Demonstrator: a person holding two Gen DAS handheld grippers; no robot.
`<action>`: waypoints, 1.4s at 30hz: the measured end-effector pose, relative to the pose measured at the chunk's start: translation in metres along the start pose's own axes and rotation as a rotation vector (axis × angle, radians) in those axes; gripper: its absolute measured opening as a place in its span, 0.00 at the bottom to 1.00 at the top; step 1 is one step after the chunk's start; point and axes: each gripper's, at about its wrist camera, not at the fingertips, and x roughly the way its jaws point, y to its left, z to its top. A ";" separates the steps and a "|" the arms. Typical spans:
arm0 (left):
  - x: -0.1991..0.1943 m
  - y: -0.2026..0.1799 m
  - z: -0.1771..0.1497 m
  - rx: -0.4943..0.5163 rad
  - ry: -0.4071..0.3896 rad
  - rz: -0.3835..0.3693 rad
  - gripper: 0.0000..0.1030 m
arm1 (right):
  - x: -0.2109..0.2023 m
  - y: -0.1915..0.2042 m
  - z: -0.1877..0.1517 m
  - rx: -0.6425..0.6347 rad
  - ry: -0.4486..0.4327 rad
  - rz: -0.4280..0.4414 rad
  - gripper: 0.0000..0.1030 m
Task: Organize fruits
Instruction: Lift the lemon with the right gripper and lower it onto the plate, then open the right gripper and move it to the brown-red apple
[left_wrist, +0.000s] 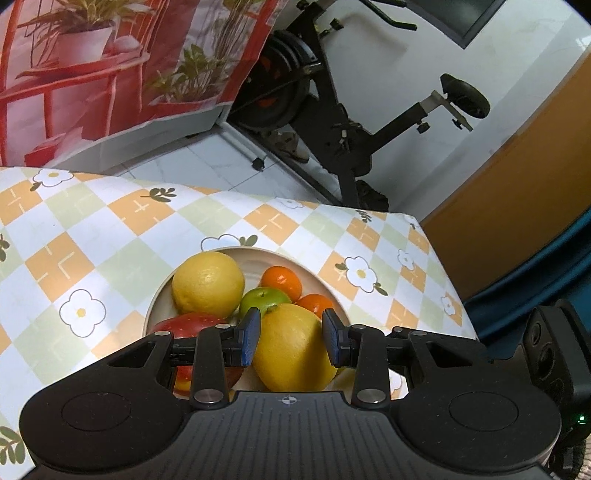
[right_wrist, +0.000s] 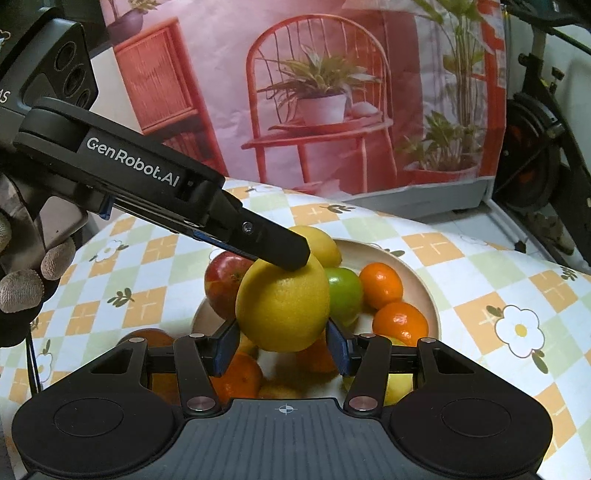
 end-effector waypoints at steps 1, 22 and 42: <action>0.001 0.001 0.000 0.001 0.003 0.003 0.37 | 0.001 -0.001 0.000 0.003 -0.004 -0.006 0.46; -0.016 0.003 -0.001 -0.001 -0.048 0.087 0.37 | -0.005 0.010 0.002 0.010 0.008 -0.065 0.47; -0.073 0.016 -0.027 0.002 -0.113 0.159 0.37 | -0.032 0.045 -0.004 -0.027 0.000 -0.090 0.46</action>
